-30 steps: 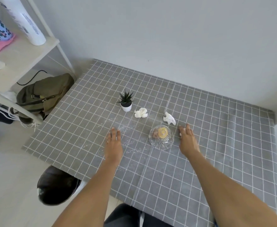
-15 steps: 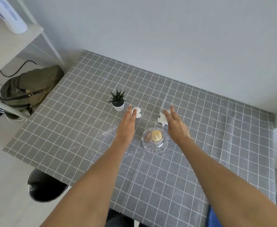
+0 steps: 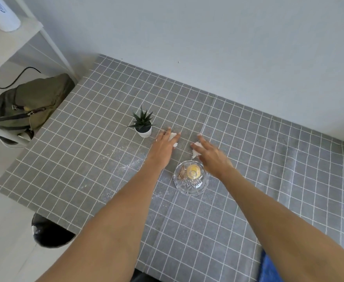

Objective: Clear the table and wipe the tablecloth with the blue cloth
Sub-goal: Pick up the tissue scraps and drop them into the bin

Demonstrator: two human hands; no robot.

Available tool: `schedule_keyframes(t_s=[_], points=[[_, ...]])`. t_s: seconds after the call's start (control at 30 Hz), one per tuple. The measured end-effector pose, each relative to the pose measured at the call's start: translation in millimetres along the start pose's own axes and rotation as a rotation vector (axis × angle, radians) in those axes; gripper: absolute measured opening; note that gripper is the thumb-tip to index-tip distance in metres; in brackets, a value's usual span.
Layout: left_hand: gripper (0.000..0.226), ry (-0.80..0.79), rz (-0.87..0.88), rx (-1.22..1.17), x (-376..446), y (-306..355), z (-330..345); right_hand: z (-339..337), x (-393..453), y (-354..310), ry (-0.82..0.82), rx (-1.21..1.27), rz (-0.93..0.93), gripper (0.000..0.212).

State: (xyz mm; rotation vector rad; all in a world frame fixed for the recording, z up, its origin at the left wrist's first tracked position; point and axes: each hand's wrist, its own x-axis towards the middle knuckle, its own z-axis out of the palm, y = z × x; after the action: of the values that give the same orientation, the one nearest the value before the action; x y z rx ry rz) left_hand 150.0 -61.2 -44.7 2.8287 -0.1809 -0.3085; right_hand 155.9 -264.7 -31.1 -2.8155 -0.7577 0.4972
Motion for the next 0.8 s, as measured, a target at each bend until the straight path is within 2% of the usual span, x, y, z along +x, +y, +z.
schedule_keyframes(t_s=[0.3, 0.47, 0.63, 0.8], points=[[0.048, 0.141, 0.018, -0.047, -16, 6, 7, 1, -1, -6, 0.023, -0.01, 0.077, 0.049], [0.056, 0.146, -0.027, 0.0, -32, 5, 5, -2, -1, -8, 0.04, -0.017, 0.098, 0.048], [0.059, 0.161, -0.065, -0.011, -54, 5, -6, -11, -2, -11, 0.154, 0.052, 0.131, 0.045], [0.057, 0.206, -0.192, -0.031, -94, -3, -17, -33, 3, -43, 0.263, 0.063, 0.106, 0.051]])
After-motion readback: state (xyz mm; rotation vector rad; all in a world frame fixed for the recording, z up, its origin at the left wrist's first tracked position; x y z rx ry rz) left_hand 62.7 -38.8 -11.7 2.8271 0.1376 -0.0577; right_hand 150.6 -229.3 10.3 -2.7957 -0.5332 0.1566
